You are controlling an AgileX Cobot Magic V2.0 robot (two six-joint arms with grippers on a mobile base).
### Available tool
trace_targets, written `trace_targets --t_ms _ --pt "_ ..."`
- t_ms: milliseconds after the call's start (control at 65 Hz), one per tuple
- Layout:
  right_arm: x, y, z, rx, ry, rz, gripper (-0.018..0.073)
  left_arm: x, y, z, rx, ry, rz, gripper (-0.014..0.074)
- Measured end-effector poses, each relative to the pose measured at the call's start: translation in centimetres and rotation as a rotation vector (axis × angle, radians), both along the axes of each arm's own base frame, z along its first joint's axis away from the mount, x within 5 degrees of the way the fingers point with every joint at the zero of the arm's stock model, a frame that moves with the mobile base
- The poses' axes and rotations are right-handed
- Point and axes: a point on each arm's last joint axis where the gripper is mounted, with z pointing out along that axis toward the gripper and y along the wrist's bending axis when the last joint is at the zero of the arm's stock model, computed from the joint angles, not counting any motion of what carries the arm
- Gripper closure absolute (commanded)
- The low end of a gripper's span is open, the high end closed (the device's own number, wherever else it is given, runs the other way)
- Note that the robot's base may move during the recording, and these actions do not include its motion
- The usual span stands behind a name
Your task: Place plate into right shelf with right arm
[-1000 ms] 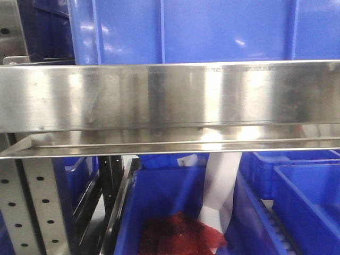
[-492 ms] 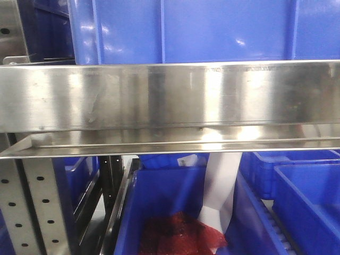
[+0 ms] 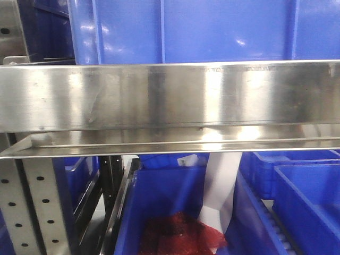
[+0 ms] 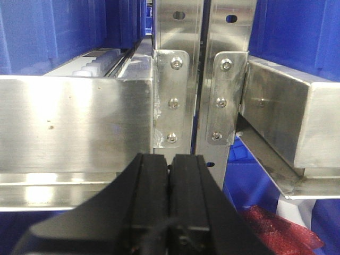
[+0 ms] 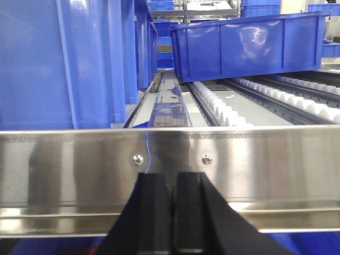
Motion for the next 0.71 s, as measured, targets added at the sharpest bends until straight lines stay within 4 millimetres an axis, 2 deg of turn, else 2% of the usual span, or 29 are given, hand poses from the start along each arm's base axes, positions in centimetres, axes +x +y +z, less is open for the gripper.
trace_targets --t_ms 708 --pt "0.00 0.00 0.00 0.000 0.000 0.000 0.0504 0.00 0.00 0.00 0.000 0.000 0.000 0.0643"
